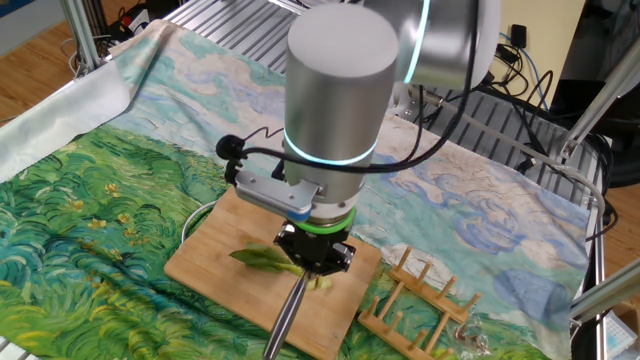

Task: Chop the pakchoi

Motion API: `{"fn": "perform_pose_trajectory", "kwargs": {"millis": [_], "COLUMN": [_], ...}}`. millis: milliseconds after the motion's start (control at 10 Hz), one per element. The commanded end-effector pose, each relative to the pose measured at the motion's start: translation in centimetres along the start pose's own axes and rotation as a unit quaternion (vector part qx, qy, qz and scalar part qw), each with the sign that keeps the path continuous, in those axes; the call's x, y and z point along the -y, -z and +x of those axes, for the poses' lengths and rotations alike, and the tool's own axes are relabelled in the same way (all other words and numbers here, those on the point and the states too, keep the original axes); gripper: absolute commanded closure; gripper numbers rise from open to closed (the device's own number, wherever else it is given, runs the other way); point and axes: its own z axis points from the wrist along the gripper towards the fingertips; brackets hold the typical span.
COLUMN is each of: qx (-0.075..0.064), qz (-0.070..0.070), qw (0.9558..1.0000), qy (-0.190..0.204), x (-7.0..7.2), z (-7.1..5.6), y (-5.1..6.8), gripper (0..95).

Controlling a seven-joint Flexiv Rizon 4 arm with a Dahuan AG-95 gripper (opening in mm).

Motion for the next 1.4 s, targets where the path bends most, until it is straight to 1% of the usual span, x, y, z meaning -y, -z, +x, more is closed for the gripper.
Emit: {"fn": "perform_pose_trajectory", "kwargs": {"millis": [100, 200, 300, 600, 1300, 1400], "qx": [0.004, 0.007, 0.006, 0.007, 0.01, 0.011], "qz": [0.004, 0.004, 0.004, 0.004, 0.005, 0.005], "qw": [1.0, 0.9999, 1.0, 1.0, 0.9999, 0.9999], "qy": [0.005, 0.006, 0.003, 0.002, 0.002, 0.002], "x": [0.5, 1.0, 1.1, 1.0, 0.9, 0.8], "z": [0.0, 0.0, 0.0, -0.3, -0.4, -0.3], "y": [-0.6, -1.2, -1.6, -2.6, -4.0, -4.6], "gripper": [95.0, 95.0, 95.0, 95.0, 95.0, 95.0]}}
